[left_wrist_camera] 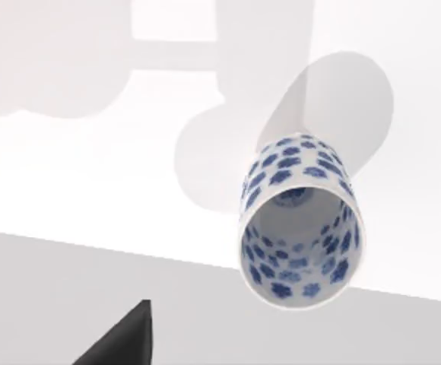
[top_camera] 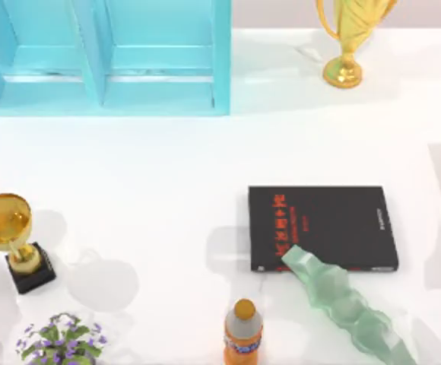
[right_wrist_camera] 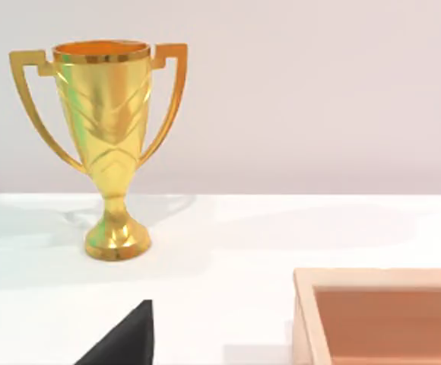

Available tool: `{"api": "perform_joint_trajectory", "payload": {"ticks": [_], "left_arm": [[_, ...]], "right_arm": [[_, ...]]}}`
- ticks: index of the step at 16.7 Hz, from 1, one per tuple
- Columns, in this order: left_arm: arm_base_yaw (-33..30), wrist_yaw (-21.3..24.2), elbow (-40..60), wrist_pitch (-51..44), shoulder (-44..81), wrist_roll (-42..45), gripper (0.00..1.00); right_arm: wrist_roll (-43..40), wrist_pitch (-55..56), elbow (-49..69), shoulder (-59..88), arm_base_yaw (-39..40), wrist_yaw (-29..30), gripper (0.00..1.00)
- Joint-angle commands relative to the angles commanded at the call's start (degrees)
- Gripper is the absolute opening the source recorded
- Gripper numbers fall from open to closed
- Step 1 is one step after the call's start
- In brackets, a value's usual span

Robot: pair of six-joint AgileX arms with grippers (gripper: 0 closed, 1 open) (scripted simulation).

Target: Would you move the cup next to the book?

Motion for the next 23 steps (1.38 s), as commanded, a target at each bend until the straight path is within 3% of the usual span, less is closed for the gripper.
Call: {"api": "perform_joint_trajectory", "payload": {"ticks": [5, 13, 23], "left_arm": [[4.67, 0.15, 7.93, -5.21, 7.58, 12.52, 1.00], [4.84, 0.19, 7.59, -4.57, 8.26, 13.23, 1.00], [5.24, 0.20, -7.45, 16.80, 14.46, 13.64, 1.00]], "right_arm": [[0.00, 0.00, 0.00, 0.00, 0.00, 0.00, 1.00], [0.00, 0.00, 0.00, 0.00, 0.00, 0.00, 1.00], [0.00, 0.00, 0.00, 0.00, 0.00, 0.00, 1.00]]}}
